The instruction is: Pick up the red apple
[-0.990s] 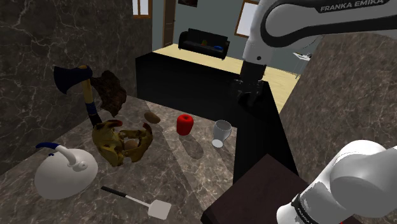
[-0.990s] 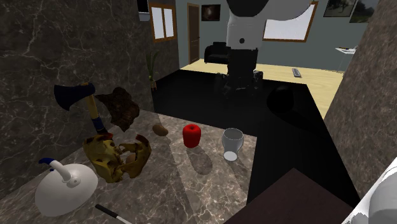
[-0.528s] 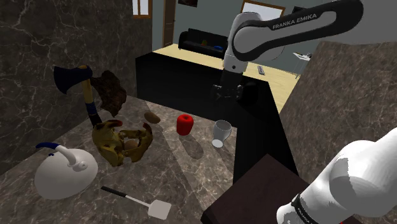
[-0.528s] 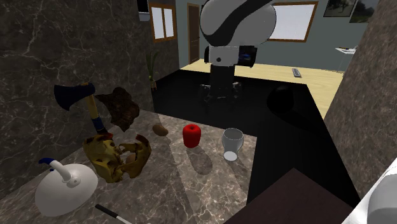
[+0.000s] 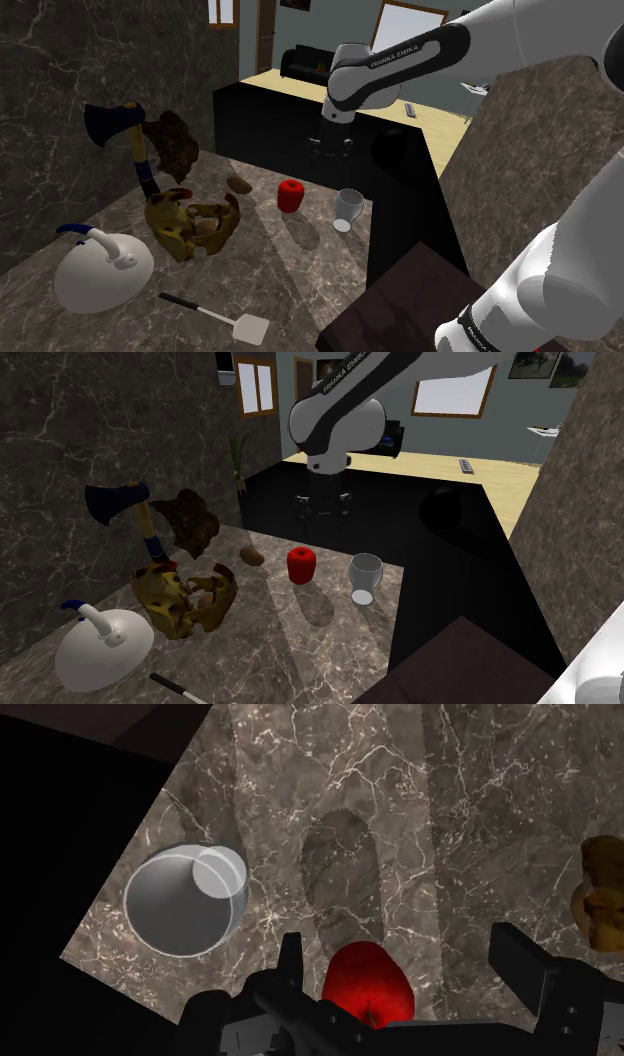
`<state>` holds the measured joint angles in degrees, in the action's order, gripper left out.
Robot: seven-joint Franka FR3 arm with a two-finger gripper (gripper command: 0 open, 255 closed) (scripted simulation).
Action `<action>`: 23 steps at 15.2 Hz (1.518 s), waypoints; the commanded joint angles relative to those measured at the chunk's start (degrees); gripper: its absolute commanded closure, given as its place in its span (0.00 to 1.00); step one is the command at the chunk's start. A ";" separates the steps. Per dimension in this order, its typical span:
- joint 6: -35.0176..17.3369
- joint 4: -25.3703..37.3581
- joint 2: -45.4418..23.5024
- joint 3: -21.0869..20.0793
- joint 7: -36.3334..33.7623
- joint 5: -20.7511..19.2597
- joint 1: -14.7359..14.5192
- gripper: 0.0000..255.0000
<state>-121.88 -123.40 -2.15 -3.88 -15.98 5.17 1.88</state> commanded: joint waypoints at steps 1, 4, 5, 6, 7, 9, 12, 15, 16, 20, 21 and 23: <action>-1.95 2.88 -4.44 0.15 -0.97 -0.38 0.09 0.00; -3.67 8.16 -10.92 0.50 -2.43 -0.92 0.09 0.00; -4.09 10.07 -13.09 0.65 -2.90 -1.08 0.07 0.00; -4.44 12.06 -15.25 0.81 -3.36 -1.23 0.05 0.00; -4.72 14.13 -17.43 0.98 -3.80 -1.36 0.03 0.00; -5.05 18.52 -21.81 1.34 -4.66 -1.59 -0.01 0.00; -4.95 25.81 -28.52 1.92 -5.86 -1.82 -0.04 0.00; -5.88 28.08 -31.56 2.10 -6.15 -1.85 -0.06 0.00; -6.43 27.98 -32.01 2.10 -6.12 -1.84 -0.06 0.00; -8.57 27.72 -33.89 2.10 -5.99 -1.80 -0.07 0.00; -8.87 27.71 -34.18 2.09 -5.97 -1.80 -0.07 0.00; -8.86 27.73 -34.19 2.09 -5.97 -1.80 -0.07 0.00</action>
<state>-130.63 -95.73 -36.20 -1.78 -21.94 3.37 1.81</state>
